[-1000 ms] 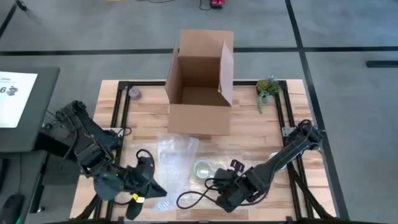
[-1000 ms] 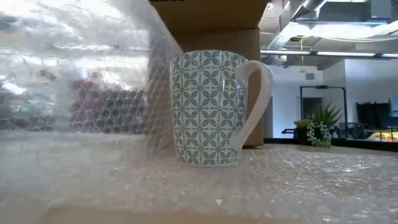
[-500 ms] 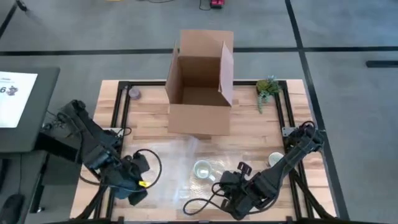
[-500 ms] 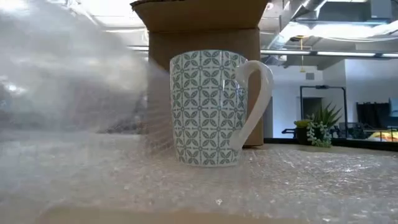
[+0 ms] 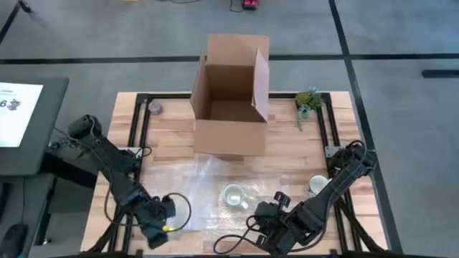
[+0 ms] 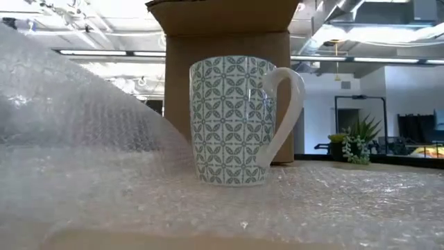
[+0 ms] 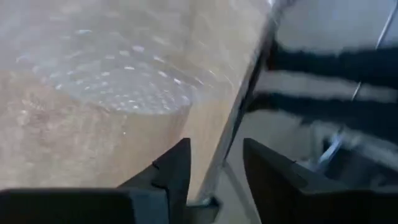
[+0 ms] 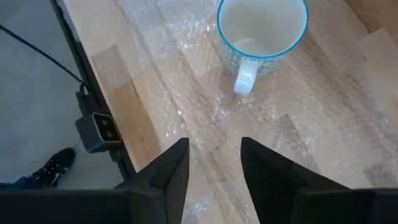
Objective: Wrap mug
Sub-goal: Wrap the blue patterned mug with the right transparent bubble wrap
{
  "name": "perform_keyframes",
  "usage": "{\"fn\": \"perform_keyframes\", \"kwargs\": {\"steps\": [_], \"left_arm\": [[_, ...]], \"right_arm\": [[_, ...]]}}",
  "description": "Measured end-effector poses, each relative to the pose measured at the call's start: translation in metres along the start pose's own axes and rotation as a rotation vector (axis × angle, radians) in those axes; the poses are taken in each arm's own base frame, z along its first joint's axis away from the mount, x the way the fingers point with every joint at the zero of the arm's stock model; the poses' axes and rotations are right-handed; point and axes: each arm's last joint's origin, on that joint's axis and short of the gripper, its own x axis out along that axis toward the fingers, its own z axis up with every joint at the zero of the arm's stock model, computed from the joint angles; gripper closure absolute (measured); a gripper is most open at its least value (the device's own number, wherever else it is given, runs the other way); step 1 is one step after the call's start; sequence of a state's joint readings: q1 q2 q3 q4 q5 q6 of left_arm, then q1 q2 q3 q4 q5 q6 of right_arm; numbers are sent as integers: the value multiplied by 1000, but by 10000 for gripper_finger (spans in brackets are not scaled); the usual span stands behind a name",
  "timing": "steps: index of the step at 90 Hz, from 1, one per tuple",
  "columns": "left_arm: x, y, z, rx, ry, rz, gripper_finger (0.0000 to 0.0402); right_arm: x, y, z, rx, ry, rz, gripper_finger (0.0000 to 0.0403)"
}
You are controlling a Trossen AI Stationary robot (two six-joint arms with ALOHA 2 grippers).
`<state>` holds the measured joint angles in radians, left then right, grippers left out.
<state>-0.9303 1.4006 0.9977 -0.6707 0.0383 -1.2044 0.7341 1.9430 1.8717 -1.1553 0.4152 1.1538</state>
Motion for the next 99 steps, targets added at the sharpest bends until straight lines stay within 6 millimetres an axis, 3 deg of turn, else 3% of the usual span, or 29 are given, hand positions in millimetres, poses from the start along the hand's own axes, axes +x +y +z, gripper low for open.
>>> {"fn": "perform_keyframes", "kwargs": {"steps": [11, 24, 44, 65, 99], "left_arm": [[0, -12, -15, 101, -35, -45, 271], [10, -17, -28, 191, -155, 44, 287], [22, -35, -18, 340, -260, 218, 322], [33, -28, -6, 123, -285, 304, 325], [23, 0, -8, -85, -293, 570, 310]], "right_arm": [[0, 0, 0, 1, 0, 1, 270], [0, 1, 1, 8, -3, 8, 270], [1, 1, 2, 19, -5, 12, 270], [5, -3, 11, 44, -10, 6, 270], [14, -12, 31, 81, -28, -5, 270]]}}
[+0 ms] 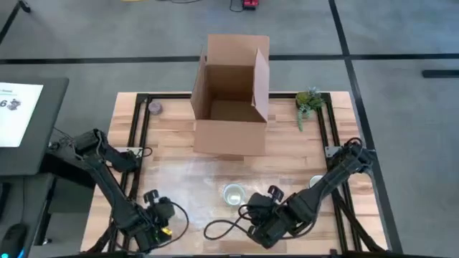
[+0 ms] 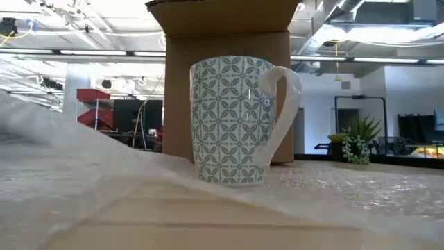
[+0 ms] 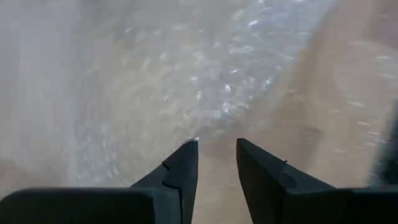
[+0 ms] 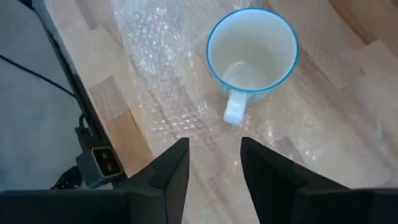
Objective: Wrap mug
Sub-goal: Wrap the blue patterned mug with the right transparent bubble wrap
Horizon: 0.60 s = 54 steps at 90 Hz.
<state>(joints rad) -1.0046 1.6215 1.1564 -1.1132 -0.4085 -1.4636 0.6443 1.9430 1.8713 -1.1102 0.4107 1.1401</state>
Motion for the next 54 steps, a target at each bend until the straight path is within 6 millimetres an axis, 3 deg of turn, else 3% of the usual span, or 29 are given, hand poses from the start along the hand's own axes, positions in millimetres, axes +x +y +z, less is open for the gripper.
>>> {"fn": "perform_keyframes", "kwargs": {"steps": [20, 54], "left_arm": [[1, 3, 8, -164, -172, 26, 310], [2, -1, 29, -514, -536, -77, 310]], "right_arm": [[1, 0, 3, -13, -7, 9, 270], [1, 2, 3, -9, -13, 22, 270]]}}
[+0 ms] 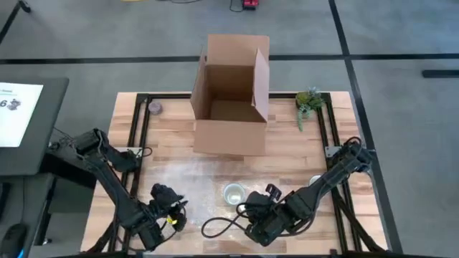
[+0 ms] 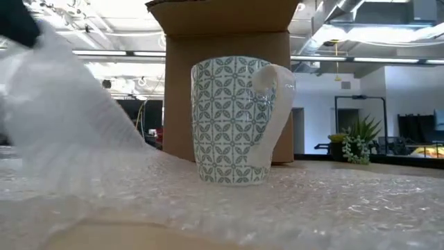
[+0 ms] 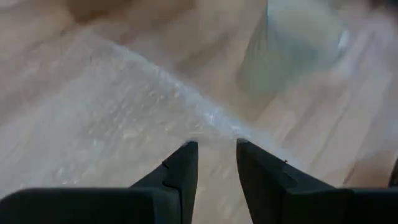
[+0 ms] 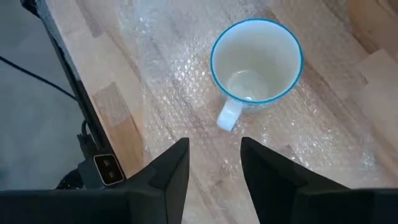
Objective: Wrap mug
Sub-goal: Wrap the blue patterned mug with the right transparent bubble wrap
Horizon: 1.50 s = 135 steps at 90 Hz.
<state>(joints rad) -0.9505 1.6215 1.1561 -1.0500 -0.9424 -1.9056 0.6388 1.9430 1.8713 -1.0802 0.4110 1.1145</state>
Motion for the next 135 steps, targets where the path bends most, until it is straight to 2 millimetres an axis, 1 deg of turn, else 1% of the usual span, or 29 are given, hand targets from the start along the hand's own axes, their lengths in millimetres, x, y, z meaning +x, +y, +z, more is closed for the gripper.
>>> {"fn": "perform_keyframes", "kwargs": {"steps": [11, 27, 34, 42, 55, 62, 69, 78, 88, 94, 108, 119, 126, 135], "left_arm": [[5, -1, 6, -147, -81, -17, 310], [13, -8, 10, -278, -81, -33, 305], [13, -9, 9, -292, -52, -23, 295], [13, -7, 7, -236, 58, 19, 279], [10, -2, -1, -33, 348, 117, 251], [10, 6, -1, 31, 403, 196, 242], [9, 14, 3, 51, 358, 268, 241], [9, 22, 11, 79, 234, 323, 240], [12, 21, 17, 86, 88, 275, 240], [15, 18, 19, 70, 36, 236, 240], [23, 7, 21, -55, -28, 145, 240], [24, 1, 21, -222, -77, 81, 238], [24, -4, 20, -307, -75, 47, 233], [22, -7, 22, -373, -60, 12, 218]], "right_arm": [[0, 1, 1, 5, -5, 10, 270], [0, 1, 0, 4, -5, 12, 270], [0, 2, 0, 3, -5, 13, 270], [-1, 2, -1, -4, -4, 15, 270], [-1, 3, -2, -33, -3, 17, 270], [-1, 3, -2, -50, -3, 19, 270], [-1, 3, -2, -52, -3, 18, 270], [-1, 3, -2, -69, -4, 18, 270], [-1, 3, -1, -75, -5, 19, 270], [-1, 3, -1, -75, -5, 18, 270], [-1, 3, -2, -76, -5, 19, 270], [-1, 3, -2, -77, -4, 20, 270], [-1, 3, -2, -77, -4, 20, 270], [-1, 3, -2, -77, -4, 20, 270]]}}
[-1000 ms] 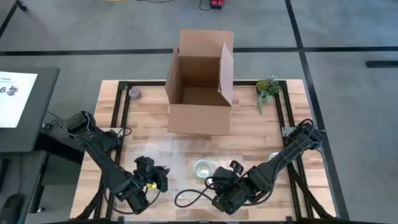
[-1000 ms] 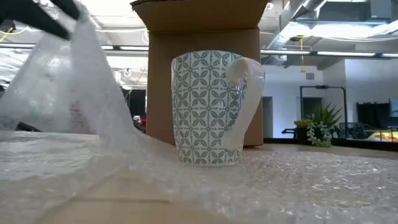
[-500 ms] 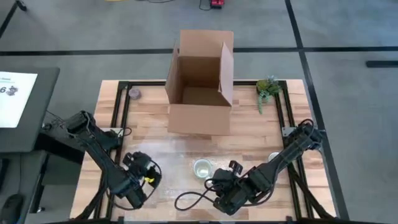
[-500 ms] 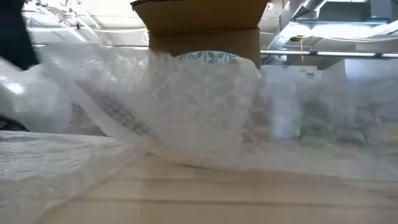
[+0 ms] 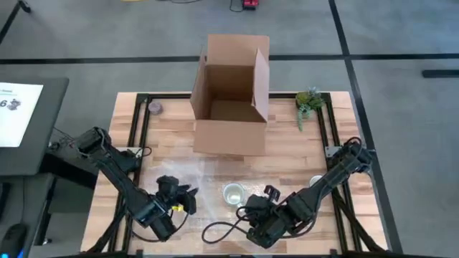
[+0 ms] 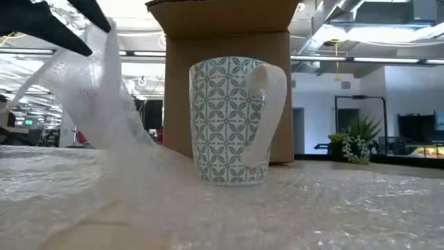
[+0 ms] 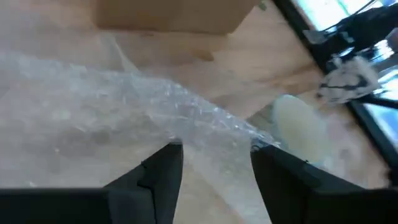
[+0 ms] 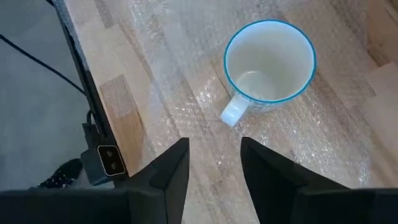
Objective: Wrap mug
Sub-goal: Wrap the blue patterned mug with the right transparent bubble wrap
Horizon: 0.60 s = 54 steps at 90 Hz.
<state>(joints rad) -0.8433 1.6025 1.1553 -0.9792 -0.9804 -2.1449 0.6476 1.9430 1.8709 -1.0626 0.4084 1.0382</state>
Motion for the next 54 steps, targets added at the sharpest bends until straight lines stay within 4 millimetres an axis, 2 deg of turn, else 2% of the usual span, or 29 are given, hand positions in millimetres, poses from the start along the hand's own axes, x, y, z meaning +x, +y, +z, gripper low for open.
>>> {"fn": "perform_keyframes", "kwargs": {"steps": [20, 36, 54], "left_arm": [[-8, -1, 3, -99, 131, 37, 158], [-17, 3, 5, -106, 181, 52, 121], [-5, 35, 12, -136, 196, 76, 114]], "right_arm": [[0, 0, -1, -2, 2, 0, 270], [-1, 1, -2, -5, 6, 5, 270], [-2, 3, -5, -12, 8, 11, 270]]}}
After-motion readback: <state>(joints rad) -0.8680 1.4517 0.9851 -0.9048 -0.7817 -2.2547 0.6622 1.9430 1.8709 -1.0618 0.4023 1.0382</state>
